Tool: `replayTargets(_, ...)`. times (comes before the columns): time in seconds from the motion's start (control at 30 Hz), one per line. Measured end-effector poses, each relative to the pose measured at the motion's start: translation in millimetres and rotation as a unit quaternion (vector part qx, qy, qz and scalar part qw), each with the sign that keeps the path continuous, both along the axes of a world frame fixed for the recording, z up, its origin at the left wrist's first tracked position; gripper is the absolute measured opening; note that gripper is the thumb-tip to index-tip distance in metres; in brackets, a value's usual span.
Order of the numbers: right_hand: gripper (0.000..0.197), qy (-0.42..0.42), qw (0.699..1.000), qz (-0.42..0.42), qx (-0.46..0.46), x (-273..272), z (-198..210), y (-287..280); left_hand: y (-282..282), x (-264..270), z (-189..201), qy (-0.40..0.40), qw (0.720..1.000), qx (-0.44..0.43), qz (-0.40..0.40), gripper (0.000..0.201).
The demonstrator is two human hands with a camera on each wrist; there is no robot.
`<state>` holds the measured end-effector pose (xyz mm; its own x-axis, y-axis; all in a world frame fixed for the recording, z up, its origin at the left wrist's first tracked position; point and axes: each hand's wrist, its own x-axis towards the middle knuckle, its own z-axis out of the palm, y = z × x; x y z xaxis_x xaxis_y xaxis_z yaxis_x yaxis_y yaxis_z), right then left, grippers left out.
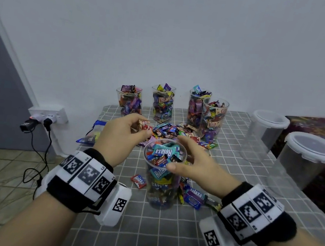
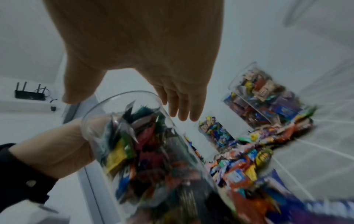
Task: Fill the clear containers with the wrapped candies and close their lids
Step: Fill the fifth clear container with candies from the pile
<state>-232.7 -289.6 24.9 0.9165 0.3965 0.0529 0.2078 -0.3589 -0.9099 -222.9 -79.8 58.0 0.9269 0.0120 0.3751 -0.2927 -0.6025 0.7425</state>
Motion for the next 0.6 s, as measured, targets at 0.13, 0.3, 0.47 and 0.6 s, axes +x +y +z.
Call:
replayTargets(0.13, 0.077, 0.013, 0.998, 0.028, 0.05, -4.9, -12.0, 3.0, -13.9, -11.0, 6.2, -0.017, 0.992, 0.126, -0.004, 0.02)
replayTargets(0.3, 0.076, 0.011, 0.997, 0.025, 0.069, -4.1, -17.7, 3.6, -21.4, -19.2, 12.7, -0.011, 0.968, 0.25, -0.003, 0.036)
replayTargets(0.47, 0.078, 0.005, 0.998, 0.019, 0.063, -1.1, -20.3, 2.9, -19.0, -21.6, 20.3, -0.046, 0.975, 0.216, 0.004, 0.025)
replayTargets(0.6, 0.081, 0.01, 0.998, 0.016, 0.066, -2.0, -20.7, 3.7, -24.4, -20.9, 22.8, -0.028, 0.962, 0.272, -0.008, 0.026)
